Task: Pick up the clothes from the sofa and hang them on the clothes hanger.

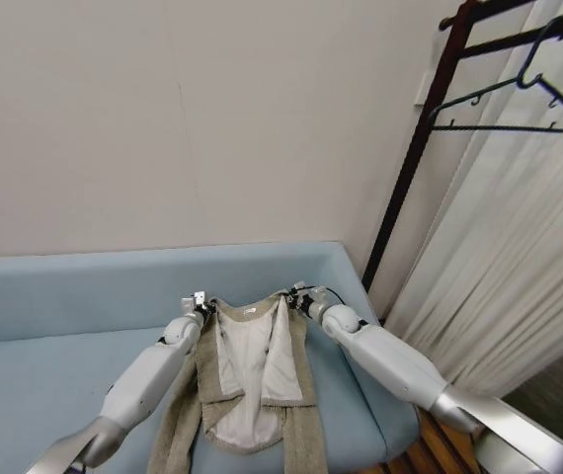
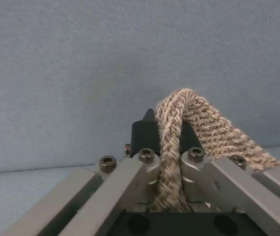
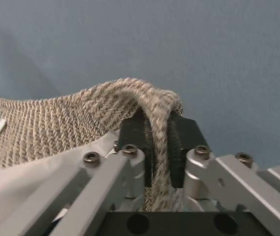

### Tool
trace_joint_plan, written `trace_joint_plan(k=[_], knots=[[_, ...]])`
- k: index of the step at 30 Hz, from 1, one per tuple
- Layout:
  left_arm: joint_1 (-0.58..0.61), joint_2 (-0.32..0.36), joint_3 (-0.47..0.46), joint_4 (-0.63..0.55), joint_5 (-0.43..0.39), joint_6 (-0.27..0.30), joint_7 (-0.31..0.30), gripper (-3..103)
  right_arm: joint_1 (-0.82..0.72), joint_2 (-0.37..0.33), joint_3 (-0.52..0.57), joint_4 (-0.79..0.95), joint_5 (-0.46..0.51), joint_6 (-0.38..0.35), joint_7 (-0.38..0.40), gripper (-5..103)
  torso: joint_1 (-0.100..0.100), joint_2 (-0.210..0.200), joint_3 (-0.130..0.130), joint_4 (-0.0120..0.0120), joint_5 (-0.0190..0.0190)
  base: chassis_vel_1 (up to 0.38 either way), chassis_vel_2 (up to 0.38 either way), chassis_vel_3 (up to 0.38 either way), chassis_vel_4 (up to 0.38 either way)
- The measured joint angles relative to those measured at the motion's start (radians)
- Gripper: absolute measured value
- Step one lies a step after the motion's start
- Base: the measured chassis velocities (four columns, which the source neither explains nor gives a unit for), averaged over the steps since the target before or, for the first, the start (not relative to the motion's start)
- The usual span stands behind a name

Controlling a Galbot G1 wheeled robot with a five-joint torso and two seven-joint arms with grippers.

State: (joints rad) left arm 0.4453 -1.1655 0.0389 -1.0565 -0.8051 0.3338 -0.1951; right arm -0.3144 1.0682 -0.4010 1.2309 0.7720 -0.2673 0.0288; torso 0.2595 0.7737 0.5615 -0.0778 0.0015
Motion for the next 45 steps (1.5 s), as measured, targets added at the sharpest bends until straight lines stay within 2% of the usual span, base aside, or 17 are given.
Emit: trace_joint_plan(k=[2,7,10,11,17,19,21,22,25,27,28,29,30,34,35,39,45], knots=[[-0.012,-0.016,0.005,0.028,0.011,0.011,0.003,9,0.0,0.015,0.001,-0.051,-0.036,0.016,-0.018,20,0.0,0.0,0.0,-0.0002,0.0,0.0,0.0,0.0,0.0],[-0.01,-0.009,0.0,0.016,0.027,0.064,0.044,25,0.008,0.024,0.021,-0.104,-0.043,0.018,-0.038,30,0.0,0.0,0.0,-0.0004,0.0001,0.0,0.0,0.0,0.0],[0.007,0.032,-0.014,-0.022,0.035,0.089,0.09,42,0.02,-0.001,0.03,-0.107,-0.03,0.004,-0.056,47,0.0,0.0,0.0,0.0001,0.0,0.0,0.0,0.0,0.0],[0.014,0.046,-0.018,-0.036,0.035,0.09,0.098,42,0.019,-0.014,0.03,-0.099,-0.028,0.002,-0.056,52,0.0,0.0,0.0,0.0,0.0,0.0,0.0,0.0,0.0],[0.057,0.131,-0.04,-0.123,0.008,0.092,0.119,63,-0.011,-0.079,0.052,0.004,0.019,-0.014,-0.015,69,0.0,0.0,0.0,-0.0001,0.0001,0.0,0.0,0.0,0.0],[0.087,0.183,-0.061,-0.174,-0.011,0.086,0.142,68,-0.037,-0.127,0.074,0.09,0.063,-0.04,0.022,79,0.0,0.0,0.0,0.0,-0.0001,0.0,0.0,0.0,0.0],[0.115,0.216,-0.091,-0.218,-0.027,0.068,0.157,80,-0.061,-0.164,0.1,0.166,0.092,-0.056,0.067,85,0.0,0.0,0.0,0.0001,-0.0002,0.0,0.0,0.0,0.0],[0.115,0.216,-0.091,-0.218,-0.027,0.068,0.157,80,-0.061,-0.164,0.1,0.166,0.092,-0.056,0.067,85,0.0,0.0,0.0,0.0001,-0.0002,0.0,0.0,0.0,0.0],[0.163,0.258,-0.154,-0.323,-0.08,0.032,0.16,95,-0.106,-0.212,0.172,0.317,0.163,-0.099,0.19,98,0.0,0.0,0.0,0.0001,0.0,0.0,0.0,0.0,0.0],[0.175,0.278,-0.181,-0.397,-0.109,-0.006,0.159,98,-0.155,-0.258,0.26,0.449,0.227,-0.137,0.307,100,0.0,0.0,0.0,0.0014,0.0002,0.0,0.0,0.0,0.0],[0.175,0.278,-0.181,-0.397,-0.109,-0.006,0.159,98,-0.155,-0.258,0.26,0.449,0.227,-0.137,0.307,100,0.0,0.0,0.0,0.0014,0.0002,0.0,0.0,0.0,0.0],[0.169,0.28,-0.185,-0.429,-0.121,-0.017,0.159,100,-0.19,-0.289,0.317,0.519,0.259,-0.155,0.361,100,0.0,0.0,0.0,0.0006,0.0002,0.0,0.0,0.0,0.0],[0.167,0.285,-0.195,-0.474,-0.138,-0.02,0.156,100,-0.214,-0.317,0.362,0.583,0.29,-0.164,0.415,100,0.0,0.0,0.0,-0.0014,-0.0006,0.0,0.0,0.0,0.0],[0.247,0.347,-0.297,-0.718,-0.178,-0.012,0.092,100,-0.228,-0.376,0.445,0.763,0.379,-0.169,0.567,100,0.0,0.0,0.0,-0.0016,0.0007,-0.027,-0.016,-0.016,-0.024],[0.247,0.347,-0.297,-0.718,-0.178,-0.012,0.092,100,-0.228,-0.376,0.445,0.763,0.379,-0.169,0.567,100,0.0,0.0,0.0,-0.0016,0.0007,0.0,0.0,0.0,0.0],[0.429,0.395,-0.476,-0.972,-0.206,0.038,-0.008,100,-0.208,-0.431,0.469,0.888,0.425,-0.175,0.669,100,0.0,0.0,0.0,0.0011,0.0,0.0,0.0,0.0,0.0],[0.596,0.378,-0.68,-1.173,-0.197,0.076,-0.11,100,-0.183,-0.502,0.501,0.984,0.431,-0.181,0.711,100,0.0,0.0,0.0,-0.0001,0.0,0.0,0.0,0.0,0.0]])
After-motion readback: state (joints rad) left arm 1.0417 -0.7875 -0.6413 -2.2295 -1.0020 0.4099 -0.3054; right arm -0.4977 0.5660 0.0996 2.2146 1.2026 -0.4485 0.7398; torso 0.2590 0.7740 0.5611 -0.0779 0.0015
